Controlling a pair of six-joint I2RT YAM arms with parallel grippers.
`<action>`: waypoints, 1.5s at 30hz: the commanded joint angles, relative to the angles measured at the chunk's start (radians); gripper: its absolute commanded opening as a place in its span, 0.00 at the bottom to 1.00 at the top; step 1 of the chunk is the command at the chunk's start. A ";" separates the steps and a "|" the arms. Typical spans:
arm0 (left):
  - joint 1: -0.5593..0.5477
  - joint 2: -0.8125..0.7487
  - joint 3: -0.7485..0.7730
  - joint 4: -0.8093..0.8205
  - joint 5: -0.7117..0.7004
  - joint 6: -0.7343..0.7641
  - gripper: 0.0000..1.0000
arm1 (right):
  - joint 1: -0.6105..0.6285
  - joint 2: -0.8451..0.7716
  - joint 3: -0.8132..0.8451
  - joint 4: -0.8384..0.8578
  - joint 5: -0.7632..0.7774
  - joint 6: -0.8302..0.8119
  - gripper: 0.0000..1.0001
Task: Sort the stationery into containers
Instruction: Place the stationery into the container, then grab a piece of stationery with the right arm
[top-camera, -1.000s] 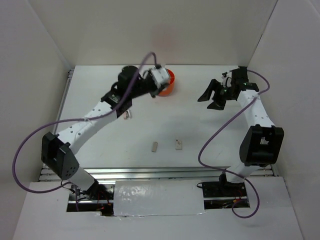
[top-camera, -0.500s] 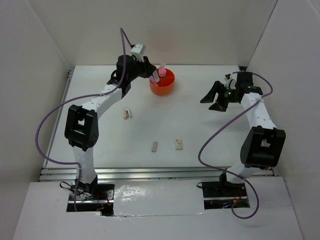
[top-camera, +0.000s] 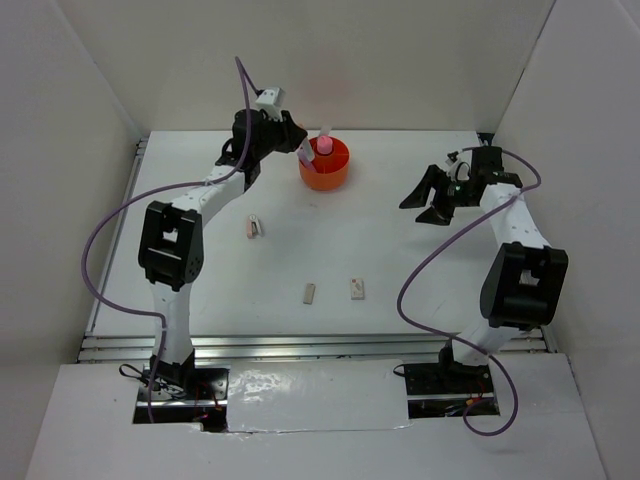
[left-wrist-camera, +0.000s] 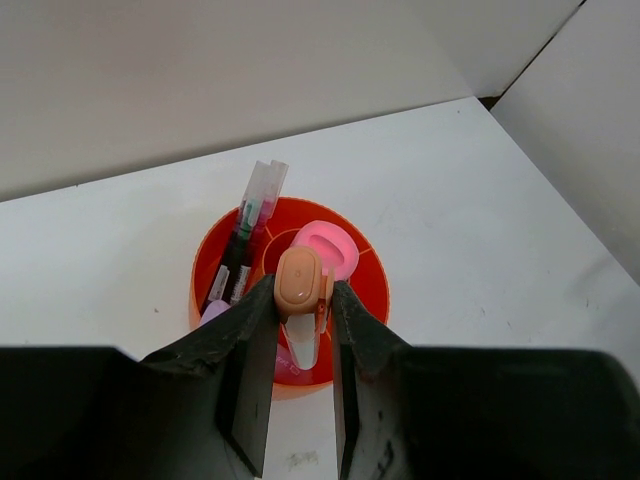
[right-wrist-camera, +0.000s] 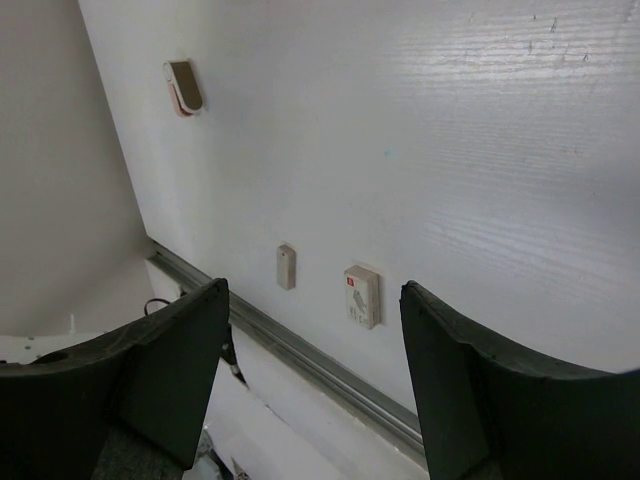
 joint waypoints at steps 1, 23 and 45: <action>-0.004 0.018 0.048 0.072 0.014 -0.021 0.00 | -0.008 0.007 0.027 0.010 -0.025 -0.010 0.76; -0.016 0.095 0.088 0.066 0.011 -0.045 0.30 | 0.009 0.055 0.045 -0.004 -0.007 -0.010 0.75; 0.089 -0.518 -0.194 -0.193 -0.092 0.195 0.64 | 0.616 -0.091 -0.013 -0.042 0.366 -0.234 0.54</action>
